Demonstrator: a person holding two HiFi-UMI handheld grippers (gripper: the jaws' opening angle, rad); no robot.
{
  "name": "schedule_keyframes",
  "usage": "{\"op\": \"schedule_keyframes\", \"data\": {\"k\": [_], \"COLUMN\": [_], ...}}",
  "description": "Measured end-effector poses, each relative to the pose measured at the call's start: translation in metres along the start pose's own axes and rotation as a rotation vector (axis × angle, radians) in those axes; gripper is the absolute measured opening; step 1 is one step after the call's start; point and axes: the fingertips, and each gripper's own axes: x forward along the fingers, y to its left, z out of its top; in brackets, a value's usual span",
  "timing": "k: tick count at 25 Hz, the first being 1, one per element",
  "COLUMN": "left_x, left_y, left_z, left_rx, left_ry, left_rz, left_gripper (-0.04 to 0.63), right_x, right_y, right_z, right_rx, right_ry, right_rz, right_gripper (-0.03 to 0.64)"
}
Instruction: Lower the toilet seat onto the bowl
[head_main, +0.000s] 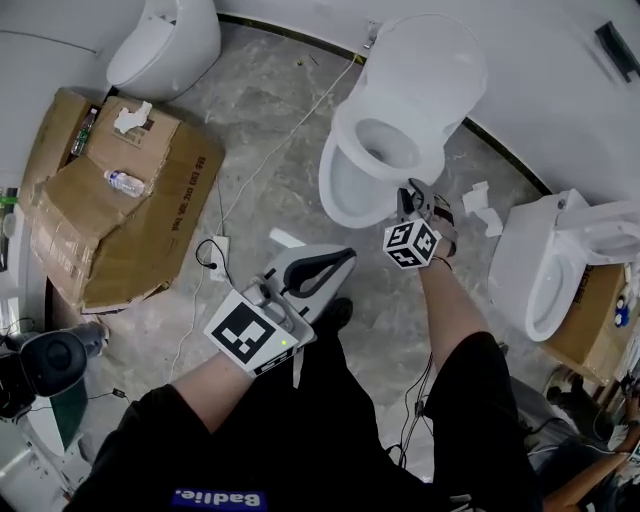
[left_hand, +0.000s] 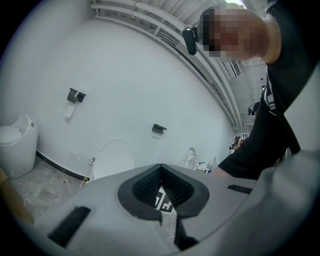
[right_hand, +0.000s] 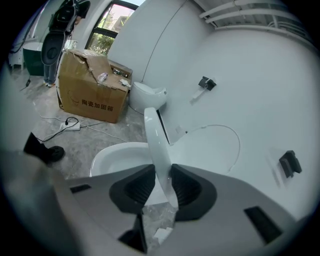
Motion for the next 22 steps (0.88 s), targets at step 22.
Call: {"op": "schedule_keyframes", "data": {"k": [22], "left_x": [-0.018], "left_y": [0.044], "left_z": [-0.058], "left_rx": [-0.03], "left_ry": [0.03], "left_rz": [-0.069], "left_gripper": [0.015], "right_x": [0.023], "right_y": [0.117], "right_z": [-0.045], "right_rx": [-0.071], "right_ry": [0.107], "right_rz": [0.06], "right_gripper": [0.13]}}
